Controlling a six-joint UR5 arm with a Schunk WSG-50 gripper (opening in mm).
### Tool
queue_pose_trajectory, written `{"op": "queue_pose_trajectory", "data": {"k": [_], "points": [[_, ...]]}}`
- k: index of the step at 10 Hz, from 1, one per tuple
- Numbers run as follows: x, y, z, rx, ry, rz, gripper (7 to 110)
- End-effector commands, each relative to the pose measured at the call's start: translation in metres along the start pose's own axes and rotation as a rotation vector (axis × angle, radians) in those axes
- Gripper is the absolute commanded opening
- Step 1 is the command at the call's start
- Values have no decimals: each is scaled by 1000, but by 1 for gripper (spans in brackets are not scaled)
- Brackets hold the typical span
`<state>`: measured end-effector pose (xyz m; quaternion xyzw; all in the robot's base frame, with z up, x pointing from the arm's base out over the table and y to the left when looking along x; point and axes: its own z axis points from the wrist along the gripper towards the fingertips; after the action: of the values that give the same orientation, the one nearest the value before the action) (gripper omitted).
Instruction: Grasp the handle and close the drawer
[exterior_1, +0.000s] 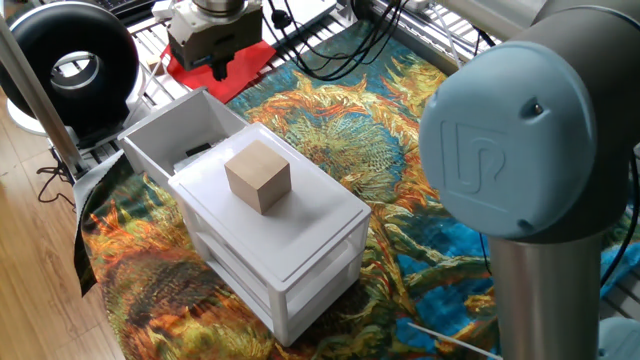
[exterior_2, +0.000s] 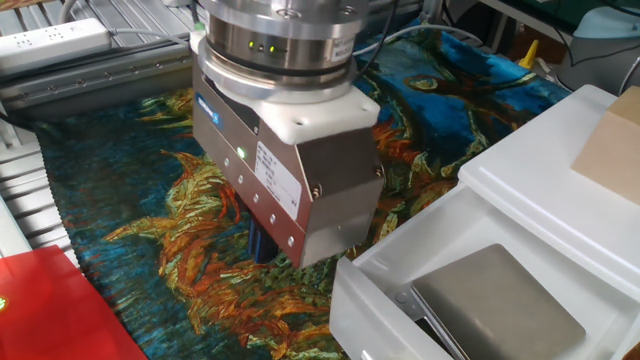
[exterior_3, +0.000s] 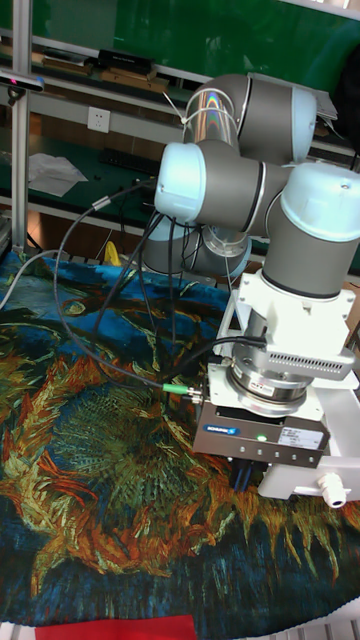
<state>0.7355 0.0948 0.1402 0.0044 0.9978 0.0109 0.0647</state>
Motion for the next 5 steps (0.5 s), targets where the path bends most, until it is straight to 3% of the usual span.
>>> {"op": "queue_pose_trajectory", "data": {"k": [1, 3, 5], "points": [[2, -6, 0, 5, 8, -58, 7], [-2, -12, 0, 27, -7, -71, 7], [8, -15, -1, 37, 35, -89, 7]]}}
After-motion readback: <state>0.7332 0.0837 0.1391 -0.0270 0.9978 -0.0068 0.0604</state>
